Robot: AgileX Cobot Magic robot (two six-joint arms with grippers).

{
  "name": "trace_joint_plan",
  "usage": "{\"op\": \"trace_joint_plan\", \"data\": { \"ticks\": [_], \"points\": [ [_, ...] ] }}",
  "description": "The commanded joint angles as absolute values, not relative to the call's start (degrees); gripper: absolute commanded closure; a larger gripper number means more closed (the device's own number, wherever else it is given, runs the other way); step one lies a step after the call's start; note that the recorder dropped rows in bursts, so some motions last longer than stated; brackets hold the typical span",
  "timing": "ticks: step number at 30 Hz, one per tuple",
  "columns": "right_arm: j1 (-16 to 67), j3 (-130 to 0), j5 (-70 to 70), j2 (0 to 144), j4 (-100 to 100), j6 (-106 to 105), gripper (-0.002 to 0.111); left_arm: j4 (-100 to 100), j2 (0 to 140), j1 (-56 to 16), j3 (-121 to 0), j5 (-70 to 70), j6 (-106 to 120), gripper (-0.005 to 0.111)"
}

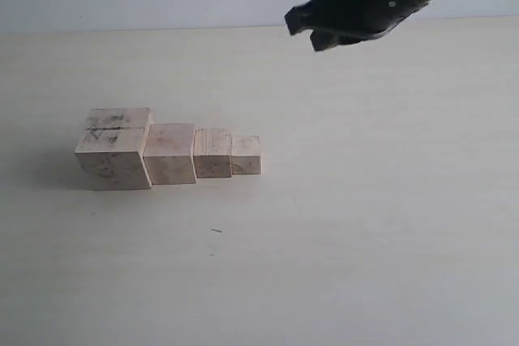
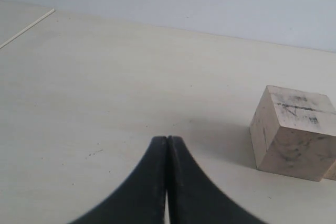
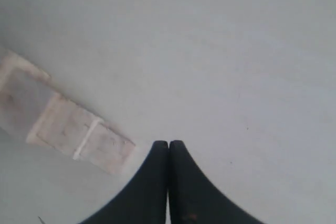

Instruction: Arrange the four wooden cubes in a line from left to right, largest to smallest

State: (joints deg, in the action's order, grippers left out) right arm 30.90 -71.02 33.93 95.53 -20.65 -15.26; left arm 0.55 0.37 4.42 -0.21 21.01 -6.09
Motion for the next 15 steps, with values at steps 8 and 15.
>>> {"op": "trace_joint_plan", "data": {
  "ticks": [8,15],
  "points": [
    [30.7,-63.4,25.6,71.0,-23.6,-14.9,0.108,0.7,0.0,4.5,0.0,20.2,-6.2,0.107],
    [30.7,-63.4,29.0,64.1,-9.3,-10.7,0.108,0.7,0.0,4.5,0.0,20.2,-6.2,0.107]
  ]
}}
